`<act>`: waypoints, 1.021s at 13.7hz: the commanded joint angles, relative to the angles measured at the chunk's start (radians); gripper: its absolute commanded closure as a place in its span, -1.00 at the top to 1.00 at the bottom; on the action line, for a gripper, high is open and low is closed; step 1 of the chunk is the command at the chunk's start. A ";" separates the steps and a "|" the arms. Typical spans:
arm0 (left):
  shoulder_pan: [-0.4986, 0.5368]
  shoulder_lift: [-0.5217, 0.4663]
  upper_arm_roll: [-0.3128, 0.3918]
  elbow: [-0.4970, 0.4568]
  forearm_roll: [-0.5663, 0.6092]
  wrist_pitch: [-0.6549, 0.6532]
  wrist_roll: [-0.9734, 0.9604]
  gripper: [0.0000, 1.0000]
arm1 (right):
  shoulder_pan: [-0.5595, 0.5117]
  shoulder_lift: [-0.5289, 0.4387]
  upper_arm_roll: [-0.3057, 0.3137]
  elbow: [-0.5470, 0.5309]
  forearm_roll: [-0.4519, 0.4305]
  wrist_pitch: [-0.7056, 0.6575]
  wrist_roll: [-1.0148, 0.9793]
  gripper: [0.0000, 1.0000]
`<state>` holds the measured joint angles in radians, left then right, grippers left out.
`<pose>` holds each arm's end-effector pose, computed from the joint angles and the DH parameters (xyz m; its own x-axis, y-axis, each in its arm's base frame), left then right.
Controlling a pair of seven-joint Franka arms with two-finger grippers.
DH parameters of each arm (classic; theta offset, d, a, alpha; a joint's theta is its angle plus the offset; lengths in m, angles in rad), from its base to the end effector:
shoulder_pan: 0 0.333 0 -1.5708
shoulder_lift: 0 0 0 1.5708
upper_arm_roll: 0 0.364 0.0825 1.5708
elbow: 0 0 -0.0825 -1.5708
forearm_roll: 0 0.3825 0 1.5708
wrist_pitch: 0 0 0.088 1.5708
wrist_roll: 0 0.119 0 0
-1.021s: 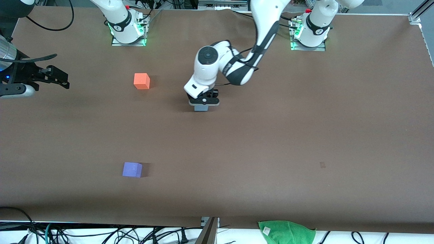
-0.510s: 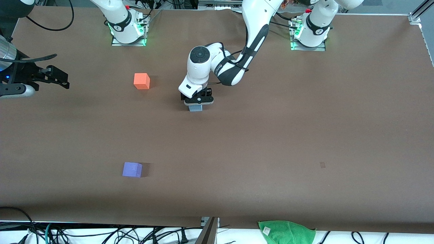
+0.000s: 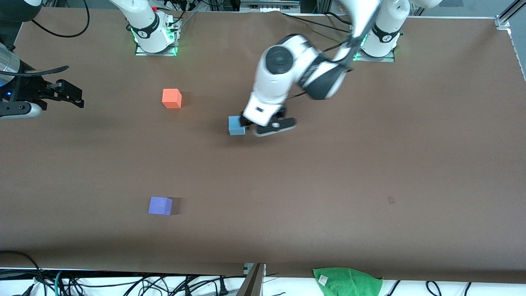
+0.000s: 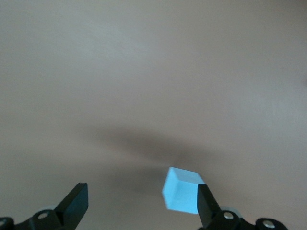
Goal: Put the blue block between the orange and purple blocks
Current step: 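Open the left gripper and withdraw the left arm to rest, then reach the right gripper over the blue cube at mid-table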
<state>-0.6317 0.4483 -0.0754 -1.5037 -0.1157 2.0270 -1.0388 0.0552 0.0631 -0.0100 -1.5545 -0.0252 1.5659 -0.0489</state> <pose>0.5441 -0.4633 0.4489 0.9247 0.3713 -0.0840 0.3797 -0.9156 0.1325 0.5725 0.0231 0.6322 0.9942 0.0937 -0.0529 0.0951 -0.9952 0.0232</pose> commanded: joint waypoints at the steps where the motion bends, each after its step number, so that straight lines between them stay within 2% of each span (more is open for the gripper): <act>1: 0.165 -0.205 -0.055 -0.110 0.011 -0.179 0.131 1.00 | -0.005 0.012 -0.002 0.025 0.014 -0.006 -0.014 1.00; 4: 0.355 -0.392 -0.055 -0.170 0.010 -0.370 0.467 1.00 | -0.008 0.012 -0.002 0.025 0.014 -0.006 -0.013 1.00; 6: 0.446 -0.459 -0.029 -0.176 0.020 -0.468 0.653 1.00 | -0.005 0.012 -0.002 0.025 0.014 -0.006 -0.011 1.00; 10: 0.463 -0.487 0.139 -0.178 0.030 -0.472 0.880 1.00 | -0.001 0.014 -0.001 0.025 0.014 -0.004 -0.012 1.00; 14: 0.466 -0.488 0.147 -0.225 0.080 -0.400 0.918 1.00 | 0.005 0.037 0.007 0.025 0.046 -0.006 -0.011 1.00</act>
<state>-0.1584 -0.0276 0.0786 -1.6884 -0.0617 1.5795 -0.1423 0.0577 0.0710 -0.0068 -1.5545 -0.0106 1.5659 -0.0489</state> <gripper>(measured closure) 0.000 0.000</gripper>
